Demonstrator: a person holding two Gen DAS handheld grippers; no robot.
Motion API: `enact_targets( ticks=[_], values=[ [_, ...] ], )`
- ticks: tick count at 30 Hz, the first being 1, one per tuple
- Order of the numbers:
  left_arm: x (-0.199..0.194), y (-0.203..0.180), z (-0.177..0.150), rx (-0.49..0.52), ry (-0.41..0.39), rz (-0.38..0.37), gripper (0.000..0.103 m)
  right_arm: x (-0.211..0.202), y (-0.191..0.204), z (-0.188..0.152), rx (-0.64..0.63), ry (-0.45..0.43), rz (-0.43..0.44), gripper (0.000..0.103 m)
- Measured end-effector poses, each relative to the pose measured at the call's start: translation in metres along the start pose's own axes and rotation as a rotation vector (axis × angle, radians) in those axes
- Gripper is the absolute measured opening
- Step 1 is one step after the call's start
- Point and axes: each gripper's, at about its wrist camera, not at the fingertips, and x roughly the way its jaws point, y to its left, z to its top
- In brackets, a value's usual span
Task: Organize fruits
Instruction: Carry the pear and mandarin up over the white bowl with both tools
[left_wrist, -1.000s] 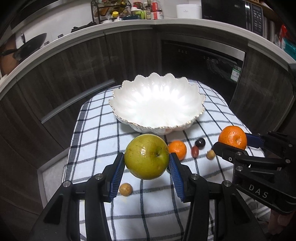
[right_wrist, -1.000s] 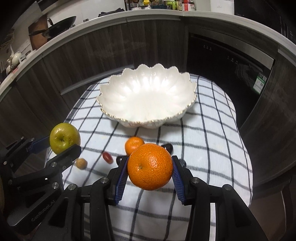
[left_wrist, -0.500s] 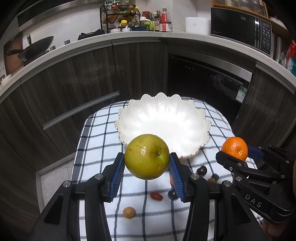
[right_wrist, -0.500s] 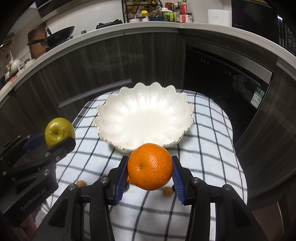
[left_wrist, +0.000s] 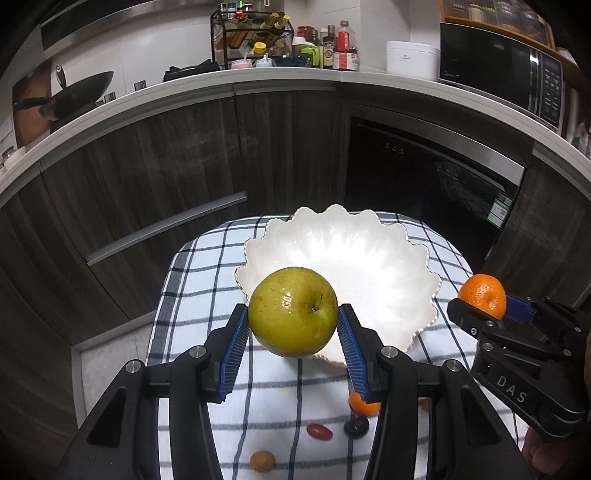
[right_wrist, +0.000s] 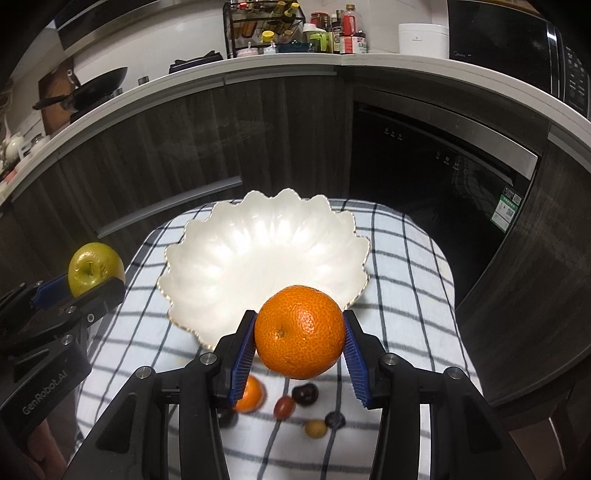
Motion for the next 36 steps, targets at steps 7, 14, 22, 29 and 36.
enact_targets(
  ticks=[7, 14, 22, 29, 36],
  values=[
    [0.02, 0.005, 0.011, -0.021, -0.003, 0.018, 0.048, 0.018, -0.001, 0.016, 0.012, -0.005, -0.032, 0.046],
    [0.046, 0.01, 0.016, -0.055, 0.019, 0.03, 0.048, 0.042, -0.005, 0.026, 0.051, 0.015, -0.058, 0.046],
    [0.076, 0.012, 0.019, -0.059, 0.062, 0.049, 0.048, 0.072, -0.007, 0.031, 0.077, 0.055, -0.071, 0.046],
    [0.101, 0.014, 0.017, -0.066, 0.109, 0.053, 0.048, 0.094, -0.005, 0.033, 0.071, 0.09, -0.085, 0.046],
    [0.113, 0.013, 0.013, -0.047, 0.15, 0.052, 0.048, 0.108, -0.004, 0.028, 0.056, 0.132, -0.088, 0.046]
  ],
)
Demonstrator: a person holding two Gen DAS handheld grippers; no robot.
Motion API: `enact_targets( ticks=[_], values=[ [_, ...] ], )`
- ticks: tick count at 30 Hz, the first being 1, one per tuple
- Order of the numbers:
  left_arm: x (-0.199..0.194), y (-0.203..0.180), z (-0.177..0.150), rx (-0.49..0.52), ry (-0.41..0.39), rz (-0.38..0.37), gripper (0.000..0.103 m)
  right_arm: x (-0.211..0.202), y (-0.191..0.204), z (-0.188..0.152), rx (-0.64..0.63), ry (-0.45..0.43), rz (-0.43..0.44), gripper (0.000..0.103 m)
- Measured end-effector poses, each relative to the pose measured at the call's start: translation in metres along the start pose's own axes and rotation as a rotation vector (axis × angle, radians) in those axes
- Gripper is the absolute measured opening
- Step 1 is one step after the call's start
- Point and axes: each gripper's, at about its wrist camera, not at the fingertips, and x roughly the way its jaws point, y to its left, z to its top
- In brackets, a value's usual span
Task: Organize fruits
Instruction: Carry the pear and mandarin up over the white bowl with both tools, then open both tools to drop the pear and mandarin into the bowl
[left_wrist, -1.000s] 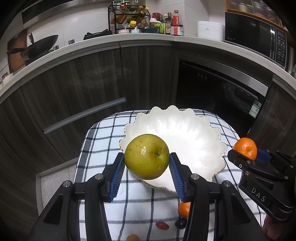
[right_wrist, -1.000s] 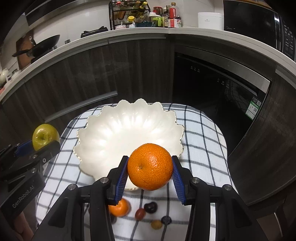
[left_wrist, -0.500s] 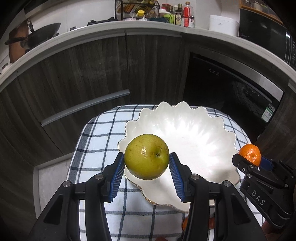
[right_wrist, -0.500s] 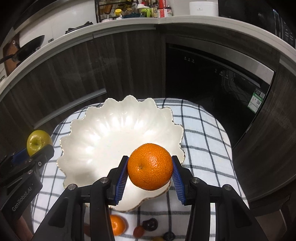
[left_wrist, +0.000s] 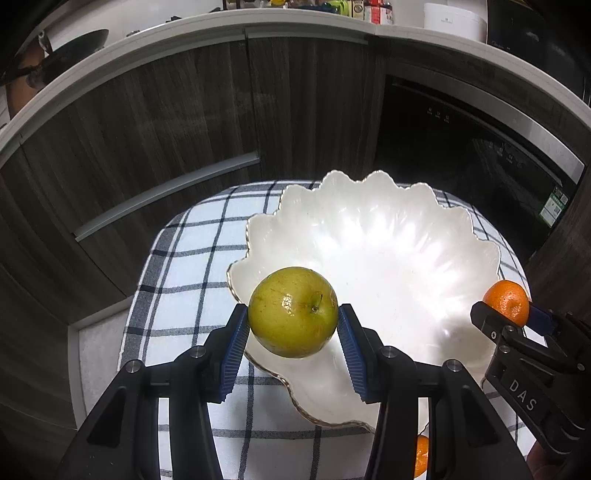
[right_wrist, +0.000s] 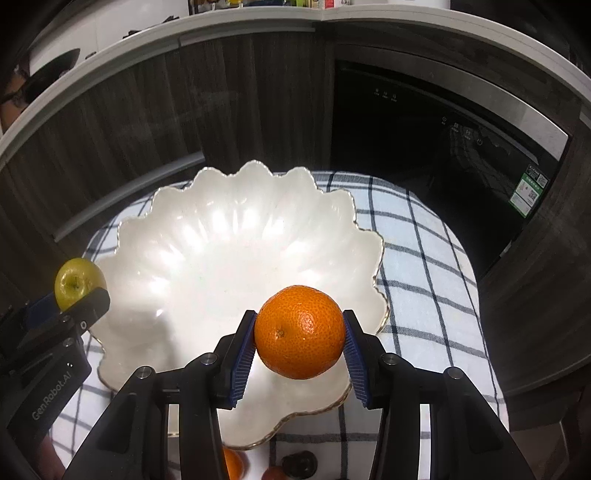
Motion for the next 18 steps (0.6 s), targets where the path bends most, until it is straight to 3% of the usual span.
enact_targets(
  ticks=[15, 16, 18],
  values=[
    [0.021, -0.005, -0.008, 0.004, 0.082, -0.011, 0.049, 0.014, -0.001, -0.004, -0.021, 0.041, -0.005, 0.047],
    [0.021, -0.004, -0.008, 0.002, 0.086, -0.008, 0.05, 0.014, 0.0, -0.003, -0.027, 0.042, -0.008, 0.048],
    [0.017, -0.004, -0.008, 0.004, 0.065, 0.009, 0.063, 0.012, 0.001, -0.002, -0.035, 0.03, -0.024, 0.059]
  ],
)
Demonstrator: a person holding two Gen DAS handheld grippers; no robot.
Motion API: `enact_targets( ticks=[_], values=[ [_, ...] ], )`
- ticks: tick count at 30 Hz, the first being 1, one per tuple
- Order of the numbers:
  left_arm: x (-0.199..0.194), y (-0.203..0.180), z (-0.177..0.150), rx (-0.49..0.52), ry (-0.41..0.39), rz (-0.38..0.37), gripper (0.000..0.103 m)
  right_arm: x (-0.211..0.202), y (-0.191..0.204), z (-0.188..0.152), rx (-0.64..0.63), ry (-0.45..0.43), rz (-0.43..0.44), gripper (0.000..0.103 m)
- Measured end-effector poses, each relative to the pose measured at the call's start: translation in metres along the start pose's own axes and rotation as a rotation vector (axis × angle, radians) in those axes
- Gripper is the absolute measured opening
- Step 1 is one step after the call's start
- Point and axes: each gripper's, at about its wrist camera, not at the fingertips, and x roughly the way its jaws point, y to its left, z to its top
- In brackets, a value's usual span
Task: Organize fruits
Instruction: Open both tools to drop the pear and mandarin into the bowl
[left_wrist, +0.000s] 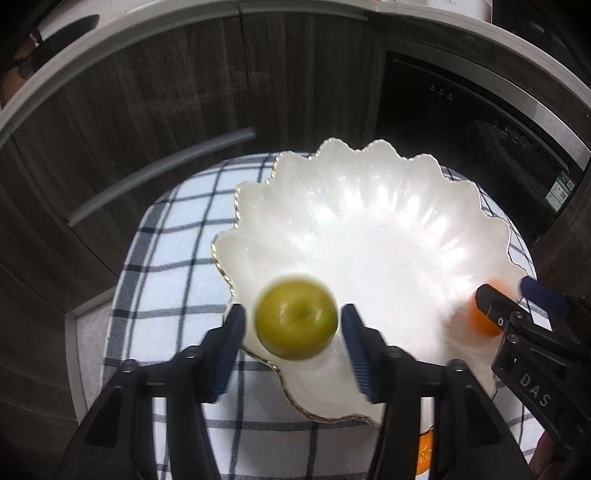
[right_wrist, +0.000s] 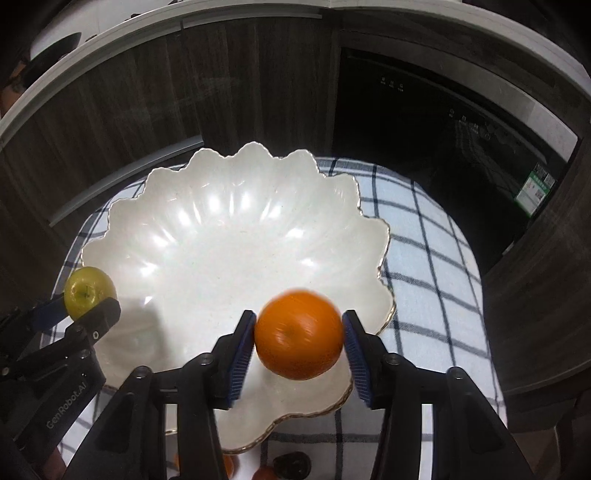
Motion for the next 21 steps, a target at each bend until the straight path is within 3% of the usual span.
enact_targets(
  ticks=[3, 6, 12, 21],
  values=[
    [-0.008, 0.001, 0.001, 0.001, -0.029, 0.002, 0.068, -0.007, 0.001, 0.001, 0.002, -0.037, -0.004, 0.073],
    [-0.012, 0.002, 0.002, 0.0, -0.041, 0.0, 0.072, -0.012, 0.0, 0.004, 0.007, -0.055, -0.005, 0.077],
    [-0.02, 0.003, 0.003, 0.01, -0.063, 0.005, 0.082, -0.02, -0.003, 0.005, 0.026, -0.076, -0.005, 0.081],
    [-0.045, 0.005, 0.004, 0.015, -0.101, 0.016, 0.082, -0.037, -0.006, 0.005, 0.034, -0.109, 0.01, 0.081]
  ],
)
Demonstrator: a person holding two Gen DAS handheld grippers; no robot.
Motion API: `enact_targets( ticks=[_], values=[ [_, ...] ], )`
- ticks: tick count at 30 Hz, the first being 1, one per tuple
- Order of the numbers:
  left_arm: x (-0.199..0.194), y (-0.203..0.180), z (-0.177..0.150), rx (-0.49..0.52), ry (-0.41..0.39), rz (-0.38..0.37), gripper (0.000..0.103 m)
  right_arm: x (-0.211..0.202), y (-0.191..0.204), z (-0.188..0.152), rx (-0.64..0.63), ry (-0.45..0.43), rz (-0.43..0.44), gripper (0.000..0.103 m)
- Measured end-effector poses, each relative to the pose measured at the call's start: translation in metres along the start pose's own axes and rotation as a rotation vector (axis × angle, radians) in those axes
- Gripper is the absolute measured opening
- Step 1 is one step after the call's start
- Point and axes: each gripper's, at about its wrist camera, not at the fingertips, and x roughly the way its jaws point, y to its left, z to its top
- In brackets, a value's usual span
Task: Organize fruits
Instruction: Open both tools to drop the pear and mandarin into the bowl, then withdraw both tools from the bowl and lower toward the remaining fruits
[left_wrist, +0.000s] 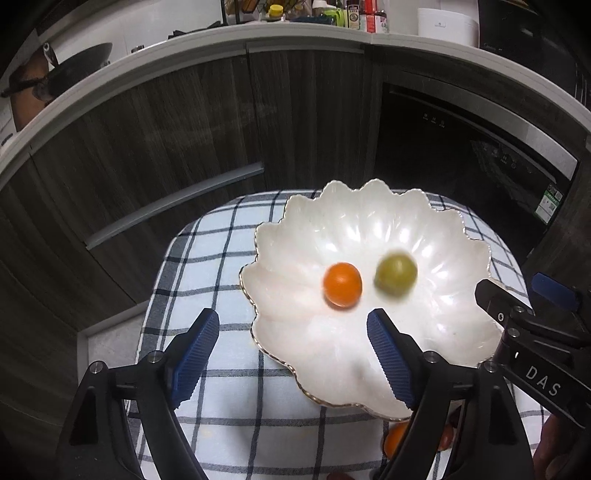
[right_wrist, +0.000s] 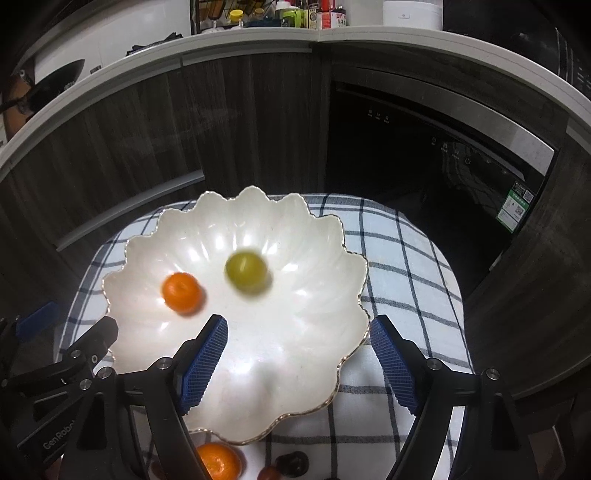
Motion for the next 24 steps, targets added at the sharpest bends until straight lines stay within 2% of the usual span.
enact_targets(
  ticks=[12, 24],
  values=[
    [-0.027, 0.002, -0.014, -0.004, -0.019, 0.023, 0.082, -0.029, -0.004, -0.007, 0.011, -0.037, 0.012, 0.081],
    [-0.052, 0.005, -0.042, -0.005, -0.022, 0.012, 0.082, -0.054, 0.003, -0.032, -0.016, -0.067, 0.034, 0.081]
  ],
)
